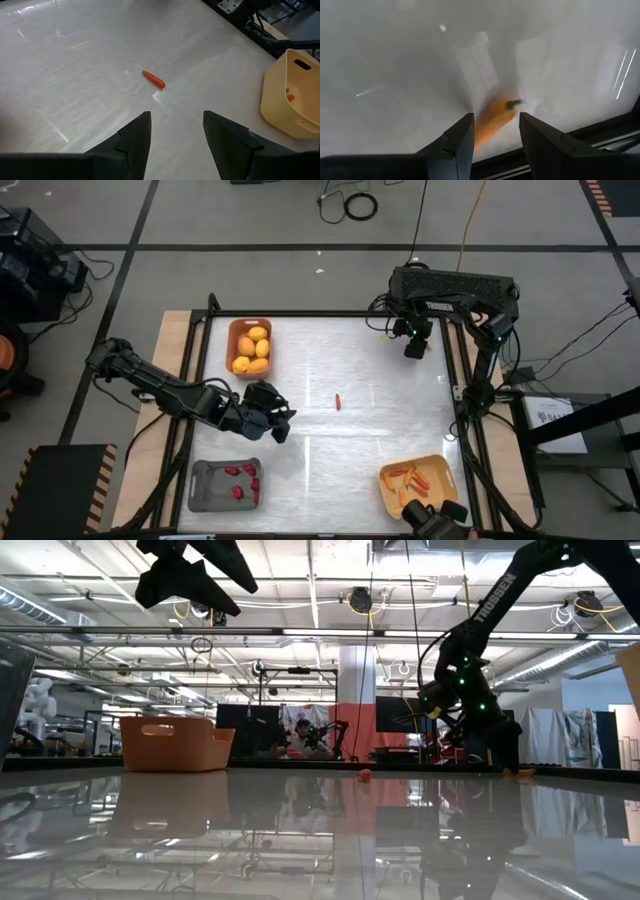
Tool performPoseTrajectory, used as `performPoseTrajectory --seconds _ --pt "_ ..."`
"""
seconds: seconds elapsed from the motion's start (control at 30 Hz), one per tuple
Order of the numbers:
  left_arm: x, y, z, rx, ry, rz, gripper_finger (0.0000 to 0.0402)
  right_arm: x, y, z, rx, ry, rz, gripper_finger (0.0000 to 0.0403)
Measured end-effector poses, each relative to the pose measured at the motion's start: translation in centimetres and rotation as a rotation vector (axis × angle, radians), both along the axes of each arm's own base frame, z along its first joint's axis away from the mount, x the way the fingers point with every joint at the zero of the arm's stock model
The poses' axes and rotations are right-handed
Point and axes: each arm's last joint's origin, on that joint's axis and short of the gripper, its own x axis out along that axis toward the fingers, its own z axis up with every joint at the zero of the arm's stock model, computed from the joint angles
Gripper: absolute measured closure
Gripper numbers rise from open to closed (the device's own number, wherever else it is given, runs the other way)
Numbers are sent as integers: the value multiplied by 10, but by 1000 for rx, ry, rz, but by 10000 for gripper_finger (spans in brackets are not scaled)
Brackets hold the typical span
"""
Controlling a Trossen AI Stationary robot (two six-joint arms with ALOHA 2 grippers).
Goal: Sort produce into baskets
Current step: Put the orange chili into the yellow bin
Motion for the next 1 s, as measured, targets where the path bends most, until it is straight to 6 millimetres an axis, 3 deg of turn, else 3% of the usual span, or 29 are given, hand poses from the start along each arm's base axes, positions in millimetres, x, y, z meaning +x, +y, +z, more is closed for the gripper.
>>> performPoseTrajectory --seconds 0.23,0.6,0.8,1.0 --pt "0 0 0 0 0 0 214 1 0 0 -8 -15 -47 272" --pt "0 0 0 1 1 -1 214 0 -1 -1 -28 5 -34 395" --pt "0 0 0 7 3 -6 214 -1 4 3 -23 20 -74 389" --pt "0 -1 0 45 34 -74 214 2 14 30 -39 36 -155 394"
